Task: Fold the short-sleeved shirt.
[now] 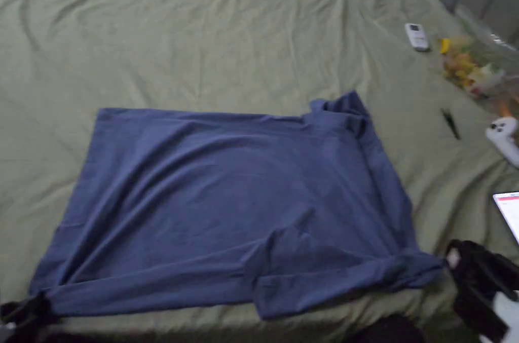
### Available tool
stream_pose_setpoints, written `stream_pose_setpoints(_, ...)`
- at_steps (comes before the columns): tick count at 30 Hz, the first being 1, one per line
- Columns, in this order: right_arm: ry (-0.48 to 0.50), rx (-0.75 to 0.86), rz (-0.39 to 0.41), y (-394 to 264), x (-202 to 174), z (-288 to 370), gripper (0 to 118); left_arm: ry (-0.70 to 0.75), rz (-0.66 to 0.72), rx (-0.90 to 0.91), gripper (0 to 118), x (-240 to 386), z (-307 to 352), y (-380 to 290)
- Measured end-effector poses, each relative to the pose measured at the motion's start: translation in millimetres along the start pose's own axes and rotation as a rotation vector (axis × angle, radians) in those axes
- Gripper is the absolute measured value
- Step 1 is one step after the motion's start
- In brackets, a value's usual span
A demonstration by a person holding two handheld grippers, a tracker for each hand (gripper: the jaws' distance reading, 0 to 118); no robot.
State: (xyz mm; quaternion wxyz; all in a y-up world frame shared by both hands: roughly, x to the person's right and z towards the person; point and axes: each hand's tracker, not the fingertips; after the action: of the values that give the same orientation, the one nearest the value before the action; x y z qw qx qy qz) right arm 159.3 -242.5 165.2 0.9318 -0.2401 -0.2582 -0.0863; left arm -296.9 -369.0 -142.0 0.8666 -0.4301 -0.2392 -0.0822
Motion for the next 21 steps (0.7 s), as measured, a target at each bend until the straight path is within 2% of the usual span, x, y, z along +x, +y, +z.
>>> stream_pose_setpoints(3, 0.039, -0.092, -0.059, -23, 23, -27, 62, 0.001, 0.0, -0.01, 11, 2, 2, 1)
stream_pose_setpoints(4, 0.044, -0.111, -0.08, -29, 29, -34, 66, -0.002, 0.005, -0.011, 11, 2, 3, 3)
stream_pose_setpoints(9, 0.033, -0.171, -0.101, -49, 52, -83, 65, -0.003, 0.025, -0.018, 11, 6, 5, 6)
stream_pose_setpoints(12, 0.045, -0.206, -0.084, -56, 62, -114, 65, 0.003, 0.02, -0.028, 11, 11, 7, 9)
stream_pose_setpoints(14, 0.058, -0.228, -0.069, -58, 66, -128, 60, 0.002, 0.024, -0.031, 11, 10, 6, 10)
stream_pose_setpoints(16, 0.1, -0.252, -0.07, -60, 69, -136, 14, 0.0, 0.031, -0.031, 11, 8, 4, 10)
stream_pose_setpoints(17, 0.096, -0.251, -0.073, -61, 70, -137, 8, 0.0, 0.033, -0.03, 11, 8, 3, 9)
stream_pose_setpoints(21, 0.107, -0.264, -0.088, -65, 69, -135, 7, 0.0, 0.045, -0.027, 11, 8, 3, 9)
